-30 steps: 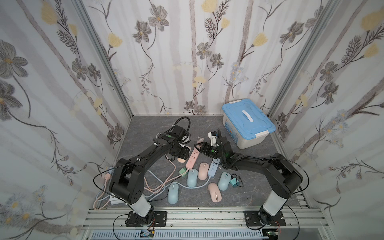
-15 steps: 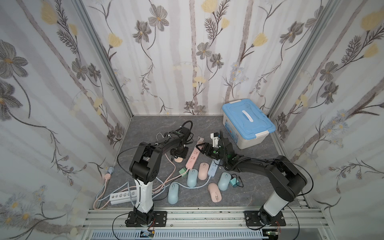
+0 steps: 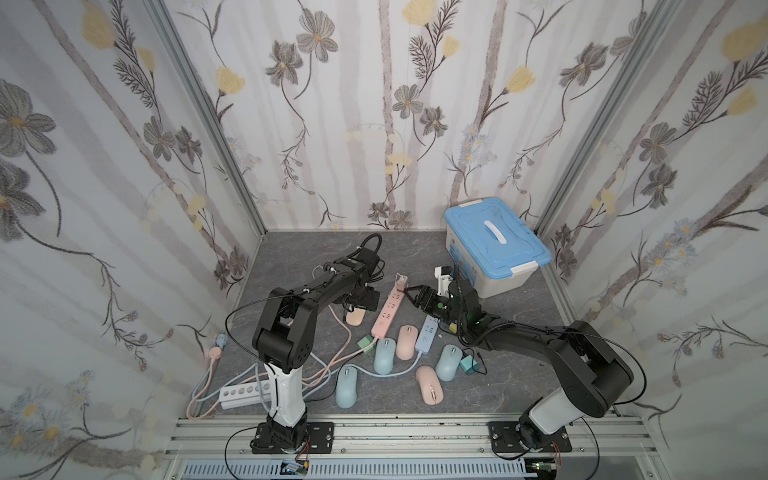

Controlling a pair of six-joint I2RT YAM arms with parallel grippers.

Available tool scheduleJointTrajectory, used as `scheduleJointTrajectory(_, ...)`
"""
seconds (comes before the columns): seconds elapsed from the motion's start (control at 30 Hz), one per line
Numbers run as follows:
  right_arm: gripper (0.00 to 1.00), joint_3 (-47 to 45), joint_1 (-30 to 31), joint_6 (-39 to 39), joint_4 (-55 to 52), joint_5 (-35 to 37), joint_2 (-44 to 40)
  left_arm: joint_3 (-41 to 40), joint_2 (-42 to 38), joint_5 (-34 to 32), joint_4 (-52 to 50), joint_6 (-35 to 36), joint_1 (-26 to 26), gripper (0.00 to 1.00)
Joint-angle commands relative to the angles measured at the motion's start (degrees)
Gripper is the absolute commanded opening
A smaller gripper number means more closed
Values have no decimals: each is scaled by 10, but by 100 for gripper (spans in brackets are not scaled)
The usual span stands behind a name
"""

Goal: Unplug the wireless mouse
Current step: Place the mouse at the center of the board.

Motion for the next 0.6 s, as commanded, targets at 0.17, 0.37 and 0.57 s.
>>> scheduleJointTrajectory(0.17,72,-27,-16,1,17,21,-25,-11,-53,70,37,-50,0,100)
scheduleJointTrajectory(0.37,72,-37,-30,-3,-6,35,-38,-17,-45,105,82,-80,-28,92)
scheduleJointTrajectory(0.57,72,-54,-38,-2,-3,33,-42,17,16,76,90,-87,-77,77)
